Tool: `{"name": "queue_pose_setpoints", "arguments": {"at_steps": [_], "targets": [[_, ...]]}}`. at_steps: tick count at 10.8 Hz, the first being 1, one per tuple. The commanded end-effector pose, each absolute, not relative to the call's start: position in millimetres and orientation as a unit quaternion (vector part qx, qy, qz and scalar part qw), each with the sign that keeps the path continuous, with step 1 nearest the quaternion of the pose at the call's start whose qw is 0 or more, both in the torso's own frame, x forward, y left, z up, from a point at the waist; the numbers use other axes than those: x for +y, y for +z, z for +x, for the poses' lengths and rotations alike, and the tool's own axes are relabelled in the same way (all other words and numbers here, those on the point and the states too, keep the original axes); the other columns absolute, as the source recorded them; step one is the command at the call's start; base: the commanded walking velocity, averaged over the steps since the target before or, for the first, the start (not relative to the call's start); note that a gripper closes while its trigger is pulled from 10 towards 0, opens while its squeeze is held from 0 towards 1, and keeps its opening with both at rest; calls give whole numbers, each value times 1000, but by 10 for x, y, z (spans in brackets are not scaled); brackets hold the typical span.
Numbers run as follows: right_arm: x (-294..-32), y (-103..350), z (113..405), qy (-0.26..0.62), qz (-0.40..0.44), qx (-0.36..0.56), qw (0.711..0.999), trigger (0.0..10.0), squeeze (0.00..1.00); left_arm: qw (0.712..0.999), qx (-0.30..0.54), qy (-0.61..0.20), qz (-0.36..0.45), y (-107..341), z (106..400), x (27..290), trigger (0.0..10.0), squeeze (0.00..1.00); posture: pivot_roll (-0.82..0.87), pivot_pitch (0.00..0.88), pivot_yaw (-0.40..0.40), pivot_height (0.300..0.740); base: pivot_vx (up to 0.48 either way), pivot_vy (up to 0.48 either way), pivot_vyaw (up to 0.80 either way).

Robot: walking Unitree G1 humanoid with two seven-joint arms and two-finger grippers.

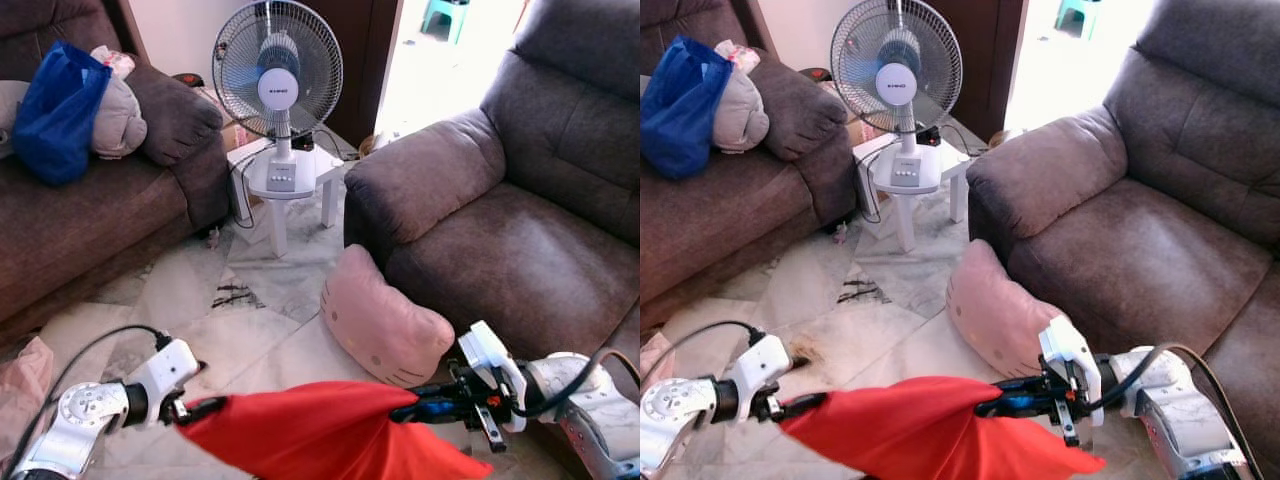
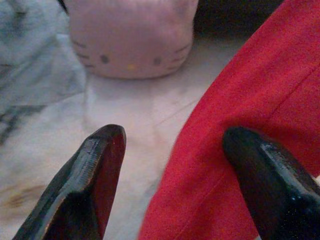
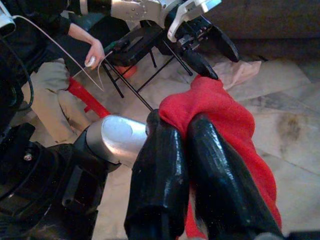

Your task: Move the pillow to the sofa from floor

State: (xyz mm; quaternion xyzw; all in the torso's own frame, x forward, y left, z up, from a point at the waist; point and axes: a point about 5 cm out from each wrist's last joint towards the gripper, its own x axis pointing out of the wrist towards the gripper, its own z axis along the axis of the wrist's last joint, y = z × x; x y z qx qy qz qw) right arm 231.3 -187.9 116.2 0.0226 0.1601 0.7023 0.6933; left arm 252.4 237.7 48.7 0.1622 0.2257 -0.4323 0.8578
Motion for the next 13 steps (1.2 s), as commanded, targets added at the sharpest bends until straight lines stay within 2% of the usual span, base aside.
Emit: {"name": "queue_pose_setpoints", "arguments": {"at_steps": [1,2,4,5,7,9,11,12,13], "targets": [[-1859,1370,2320,724,17,108,681,10000,0,862,226,-434,135,489,2504,2403,10000,0,-7,114,-40,740,0,0,0],[-1861,1371,2317,724,17,108,681,10000,0,864,225,-434,123,493,2510,2409,10000,0,-12,115,-40,740,0,0,0],[-1870,1385,2322,721,17,108,685,10000,0,851,230,-468,57,563,2464,2374,10000,0,-17,116,-44,740,0,0,0],[-1881,1387,2328,717,17,108,688,10000,0,855,204,-476,1,698,2478,2364,10000,0,-17,117,-47,740,0,0,0],[-1889,1364,2366,706,17,109,700,10000,0,863,176,-473,-21,817,2523,2393,10000,0,-17,117,-47,740,0,0,0],[-1877,1368,2370,707,18,109,699,10000,0,846,214,-489,13,733,2467,2416,10000,0,-15,117,-48,740,0,0,0],[-1880,1378,2366,707,18,108,699,10000,0,813,260,-521,12,678,2340,2380,10000,0,-21,120,-47,740,0,0,0],[-1890,1372,2363,705,19,110,700,10000,0,781,302,-541,77,561,2235,2376,10000,0,-19,121,-48,740,0,0,0],[-1894,1362,2364,704,19,112,701,10000,0,778,302,-545,81,545,2222,2356,10000,0,-19,121,-48,740,0,0,0]]}}
